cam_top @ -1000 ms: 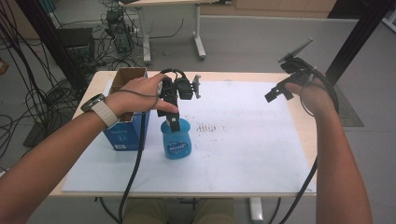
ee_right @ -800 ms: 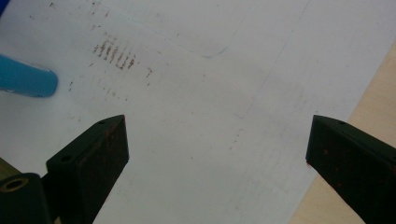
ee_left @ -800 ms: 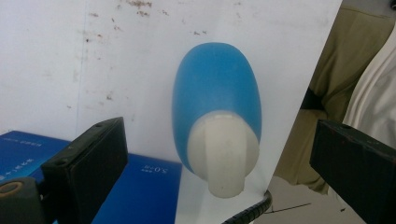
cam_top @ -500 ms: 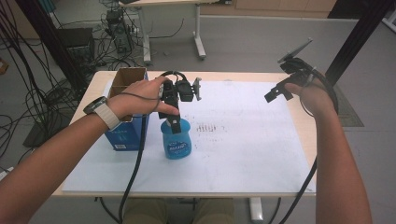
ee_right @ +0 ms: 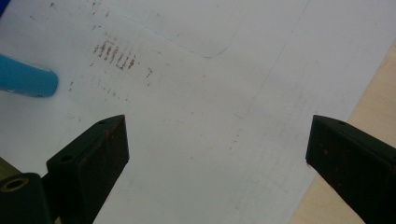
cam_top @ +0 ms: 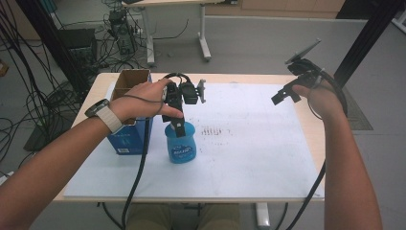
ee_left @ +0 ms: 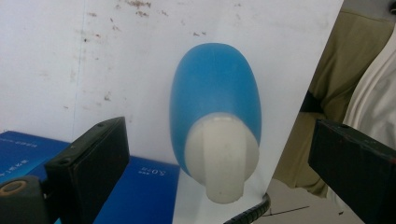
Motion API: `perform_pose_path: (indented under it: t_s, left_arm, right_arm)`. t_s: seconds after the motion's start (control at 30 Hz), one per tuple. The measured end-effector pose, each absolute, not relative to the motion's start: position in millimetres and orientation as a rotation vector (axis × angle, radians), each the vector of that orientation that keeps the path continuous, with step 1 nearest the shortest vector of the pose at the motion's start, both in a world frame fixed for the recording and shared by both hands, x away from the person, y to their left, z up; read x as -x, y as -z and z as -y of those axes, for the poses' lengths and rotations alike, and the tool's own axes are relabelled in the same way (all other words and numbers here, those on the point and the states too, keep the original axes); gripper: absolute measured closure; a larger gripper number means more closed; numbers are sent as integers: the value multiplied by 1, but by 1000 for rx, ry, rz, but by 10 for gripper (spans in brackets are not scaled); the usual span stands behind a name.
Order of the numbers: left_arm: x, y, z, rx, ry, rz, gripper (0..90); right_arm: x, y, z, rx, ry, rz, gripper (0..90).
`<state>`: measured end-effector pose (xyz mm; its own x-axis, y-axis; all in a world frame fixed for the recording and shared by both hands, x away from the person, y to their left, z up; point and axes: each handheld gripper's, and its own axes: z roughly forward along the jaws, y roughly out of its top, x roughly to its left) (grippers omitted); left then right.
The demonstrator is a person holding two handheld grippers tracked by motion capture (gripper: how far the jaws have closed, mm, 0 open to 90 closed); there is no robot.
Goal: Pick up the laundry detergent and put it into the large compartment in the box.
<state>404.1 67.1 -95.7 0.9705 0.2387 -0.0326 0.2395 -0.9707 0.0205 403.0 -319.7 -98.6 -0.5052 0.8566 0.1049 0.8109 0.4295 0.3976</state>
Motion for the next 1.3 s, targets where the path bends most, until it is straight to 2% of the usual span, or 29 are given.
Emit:
perform_pose_path:
  t_s: [1.3]
  left_arm:
    - [-405,95,-71,-3078,52,-406,53]
  right_arm:
    - [-401,97,322,-1501,-619,-2552,58]
